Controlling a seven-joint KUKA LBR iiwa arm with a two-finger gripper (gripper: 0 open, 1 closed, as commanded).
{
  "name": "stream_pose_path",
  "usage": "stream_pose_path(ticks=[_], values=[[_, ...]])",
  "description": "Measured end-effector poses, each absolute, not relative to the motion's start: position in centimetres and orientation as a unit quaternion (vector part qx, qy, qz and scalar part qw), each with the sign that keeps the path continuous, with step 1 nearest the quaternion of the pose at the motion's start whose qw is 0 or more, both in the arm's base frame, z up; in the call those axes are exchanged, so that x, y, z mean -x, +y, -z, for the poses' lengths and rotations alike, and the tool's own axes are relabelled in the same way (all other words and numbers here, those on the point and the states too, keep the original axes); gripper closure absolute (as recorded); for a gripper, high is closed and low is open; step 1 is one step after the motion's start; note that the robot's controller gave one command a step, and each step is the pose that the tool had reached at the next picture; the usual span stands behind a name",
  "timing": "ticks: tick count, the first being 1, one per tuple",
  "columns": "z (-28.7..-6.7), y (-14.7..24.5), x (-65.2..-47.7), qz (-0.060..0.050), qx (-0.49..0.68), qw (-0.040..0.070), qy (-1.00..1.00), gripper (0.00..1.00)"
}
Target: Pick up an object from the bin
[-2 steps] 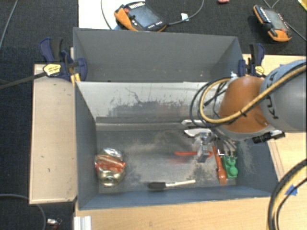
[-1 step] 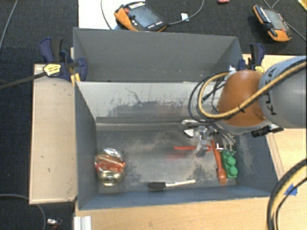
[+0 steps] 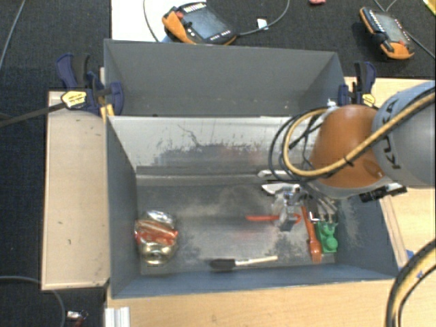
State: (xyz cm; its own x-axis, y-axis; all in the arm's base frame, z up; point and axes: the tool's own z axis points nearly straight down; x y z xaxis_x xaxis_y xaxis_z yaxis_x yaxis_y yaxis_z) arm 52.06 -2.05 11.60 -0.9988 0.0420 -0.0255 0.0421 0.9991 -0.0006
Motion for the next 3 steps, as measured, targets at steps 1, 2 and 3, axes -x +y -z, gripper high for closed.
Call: stream_pose_path(ticks=[1, 2, 3], values=[[-13.7, -2.8, -53.6, 0.001, -0.024, 0.016, 1.0, 1.0], [-14.2, -1.2, -52.2, 0.0, -0.026, 0.012, 1.0, 1.0], [-19.3, -3.1, -54.9, 0.002, -0.023, 0.02, 1.0, 1.0]])
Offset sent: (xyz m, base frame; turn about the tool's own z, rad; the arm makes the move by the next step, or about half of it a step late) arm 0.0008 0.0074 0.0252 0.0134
